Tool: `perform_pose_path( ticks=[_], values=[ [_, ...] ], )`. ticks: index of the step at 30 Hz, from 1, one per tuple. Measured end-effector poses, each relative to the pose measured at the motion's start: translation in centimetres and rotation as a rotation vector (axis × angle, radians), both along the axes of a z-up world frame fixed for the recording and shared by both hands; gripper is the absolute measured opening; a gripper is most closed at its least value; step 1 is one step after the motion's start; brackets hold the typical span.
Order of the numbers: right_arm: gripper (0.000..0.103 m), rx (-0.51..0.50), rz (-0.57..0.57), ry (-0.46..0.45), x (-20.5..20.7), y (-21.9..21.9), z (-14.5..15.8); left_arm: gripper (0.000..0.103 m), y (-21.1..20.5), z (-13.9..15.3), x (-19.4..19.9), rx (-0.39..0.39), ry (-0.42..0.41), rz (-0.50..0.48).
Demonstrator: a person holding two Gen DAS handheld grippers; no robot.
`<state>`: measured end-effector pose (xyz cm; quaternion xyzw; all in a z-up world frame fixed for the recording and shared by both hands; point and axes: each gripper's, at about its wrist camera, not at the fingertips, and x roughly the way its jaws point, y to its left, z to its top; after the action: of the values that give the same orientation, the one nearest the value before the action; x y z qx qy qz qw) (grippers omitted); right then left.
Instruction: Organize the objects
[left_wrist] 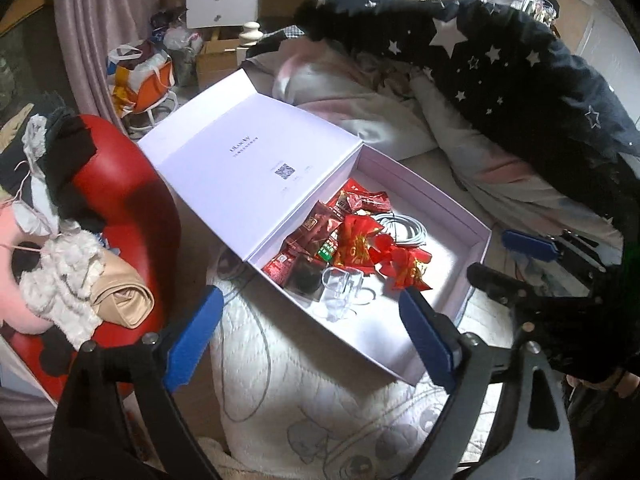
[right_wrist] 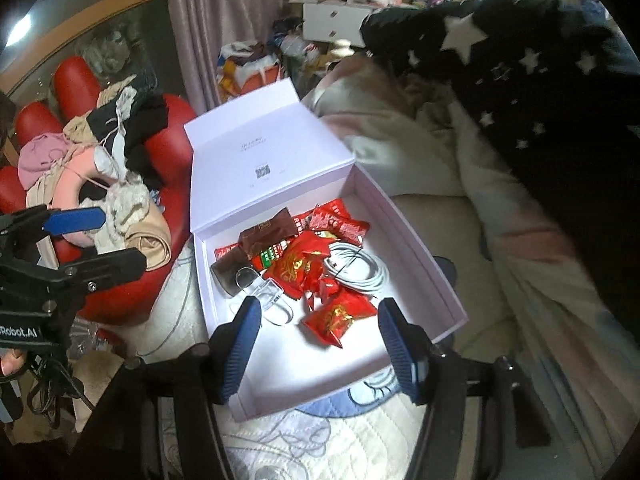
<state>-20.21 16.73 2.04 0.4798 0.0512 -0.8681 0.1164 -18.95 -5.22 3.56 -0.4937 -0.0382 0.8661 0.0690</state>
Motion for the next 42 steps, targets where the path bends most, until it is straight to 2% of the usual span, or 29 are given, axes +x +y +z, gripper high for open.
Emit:
perform_pose_path(
  ticks=[11,16,25,34,38,42],
  values=[
    [0.064,-0.005,-0.072,0.077,5.7,0.3,4.7,0.090,-0.8,4.4,5.4,-0.009,0.078,0.038],
    [0.065,0.008,-0.090,0.096,8.8,0.1,5.7,0.090,-0.7,4.9,8.8,-0.004,0.111,0.023],
    [0.065,0.019,-0.146,0.094,14.2,-0.1,6.1,0.090,-0.1,5.0,14.2,0.033,0.133,-0.007],
    [0.065,0.032,-0.170,0.081,17.9,0.0,5.7,0.090,0.5,4.2,18.2,-0.004,0.147,0.003],
    [0.065,0.045,-0.161,0.090,18.7,-0.1,5.4,0.090,0.3,3.7,19.3,-0.019,0.134,0.007],
    [0.065,0.038,-0.163,0.085,19.1,0.0,5.2,0.090,0.0,4.1,20.2,-0.044,0.156,0.023]
  ],
)
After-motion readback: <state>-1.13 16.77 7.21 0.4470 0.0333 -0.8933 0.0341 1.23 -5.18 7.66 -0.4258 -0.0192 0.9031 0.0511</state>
